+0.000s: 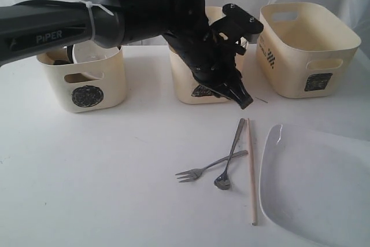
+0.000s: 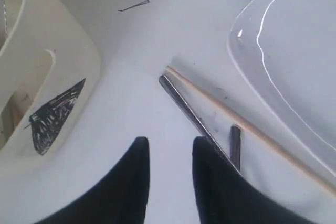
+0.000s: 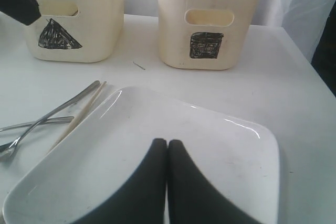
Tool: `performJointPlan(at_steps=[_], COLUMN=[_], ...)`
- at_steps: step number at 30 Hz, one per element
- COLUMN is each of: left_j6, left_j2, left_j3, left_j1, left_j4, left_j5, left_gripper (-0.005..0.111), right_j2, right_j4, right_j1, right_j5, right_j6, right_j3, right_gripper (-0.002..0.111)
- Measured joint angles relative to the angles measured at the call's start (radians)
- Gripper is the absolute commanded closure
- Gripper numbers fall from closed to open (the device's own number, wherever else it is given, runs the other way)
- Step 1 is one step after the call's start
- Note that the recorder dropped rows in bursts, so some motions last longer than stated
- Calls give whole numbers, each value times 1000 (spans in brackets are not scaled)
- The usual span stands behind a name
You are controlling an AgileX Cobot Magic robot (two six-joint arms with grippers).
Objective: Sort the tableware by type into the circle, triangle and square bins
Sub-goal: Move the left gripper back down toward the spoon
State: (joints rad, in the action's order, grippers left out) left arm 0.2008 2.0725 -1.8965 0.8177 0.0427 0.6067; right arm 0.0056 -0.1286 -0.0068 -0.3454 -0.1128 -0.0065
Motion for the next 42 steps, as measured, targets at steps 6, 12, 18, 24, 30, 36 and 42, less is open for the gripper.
performJointPlan(at_steps=[6, 12, 18, 24, 30, 36, 42], left_j6=[-9, -12, -12, -57, -69, -69, -70], left_j2=[0, 5, 66, 132, 175, 191, 208], left_j3=[0, 0, 0, 0, 0, 0, 0], left_j1=[1, 4, 4, 4, 4, 4, 4], left_j4=[41, 46, 111, 125, 152, 162, 171], left_j5=[30, 82, 82, -36, -72, -92, -125], left_gripper=[72, 72, 66, 52, 52, 52, 52], right_j2=[0, 0, 0, 0, 0, 0, 0], right_j4=[0, 0, 0, 0, 0, 0, 0], right_j1=[0, 0, 0, 0, 0, 0, 0], right_j5=[0, 0, 0, 0, 0, 0, 0], right_j6=[0, 0, 0, 0, 0, 0, 0], right_j3=[0, 0, 0, 0, 0, 0, 0], right_gripper=[108, 108, 108, 108, 108, 108, 108])
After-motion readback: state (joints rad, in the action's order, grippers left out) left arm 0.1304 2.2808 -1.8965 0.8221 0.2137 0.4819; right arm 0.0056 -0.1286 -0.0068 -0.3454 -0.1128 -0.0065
